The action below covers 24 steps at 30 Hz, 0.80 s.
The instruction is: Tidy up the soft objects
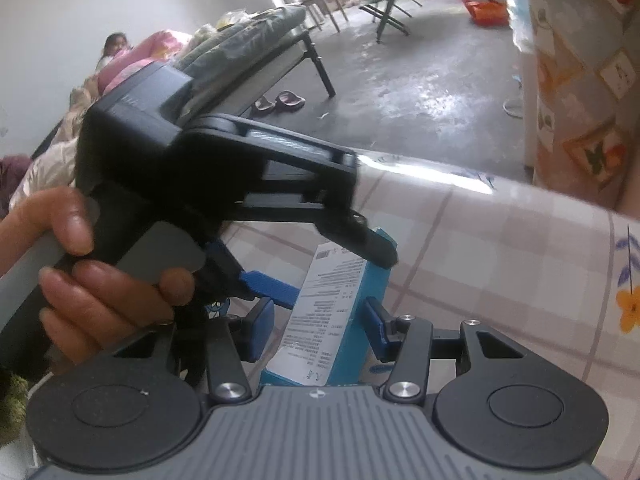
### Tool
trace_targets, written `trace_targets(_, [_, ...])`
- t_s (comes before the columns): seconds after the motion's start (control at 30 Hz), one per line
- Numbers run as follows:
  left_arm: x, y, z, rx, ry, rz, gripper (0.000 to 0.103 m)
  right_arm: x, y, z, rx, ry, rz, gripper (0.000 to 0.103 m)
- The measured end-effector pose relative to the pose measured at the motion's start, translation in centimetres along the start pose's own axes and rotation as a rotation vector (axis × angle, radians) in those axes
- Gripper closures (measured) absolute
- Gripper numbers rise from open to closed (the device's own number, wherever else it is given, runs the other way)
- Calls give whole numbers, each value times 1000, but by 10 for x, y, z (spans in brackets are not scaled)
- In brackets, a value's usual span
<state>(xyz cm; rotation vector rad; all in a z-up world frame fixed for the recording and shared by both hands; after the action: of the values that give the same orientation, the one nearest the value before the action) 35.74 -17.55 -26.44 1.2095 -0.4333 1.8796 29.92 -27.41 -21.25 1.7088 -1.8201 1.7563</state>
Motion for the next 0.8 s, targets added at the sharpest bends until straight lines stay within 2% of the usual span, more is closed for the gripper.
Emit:
trace_targets(0.2, [-2,4,0,-13,7,-41,20,12,-3,13,-152,-87,88,51])
trace_targets(0.4, [-4,8,-7,44,63,-102,19,18,1,30,-327,-188,177,51])
trace_targets(0.63, [-7,13,-5,39,84,-132,19,20,4,30,-412,-295,233,51])
trace_targets(0.8, [-5,12,-7,54,97,-135,25,18,8,31,-469,-346,253,53])
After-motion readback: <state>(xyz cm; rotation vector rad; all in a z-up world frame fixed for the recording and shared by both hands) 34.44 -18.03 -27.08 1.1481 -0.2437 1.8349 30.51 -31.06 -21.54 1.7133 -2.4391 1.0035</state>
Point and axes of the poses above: each gripper's, at about its wrist camera, not at the fingertips, and x roughly against the way its jaws point, z to its right, y to its underside, the point moved 7 cm from there along -x, roughly the way its jaws point, and after that the axes turned 10 degrees about x, right-handed, at the moved point
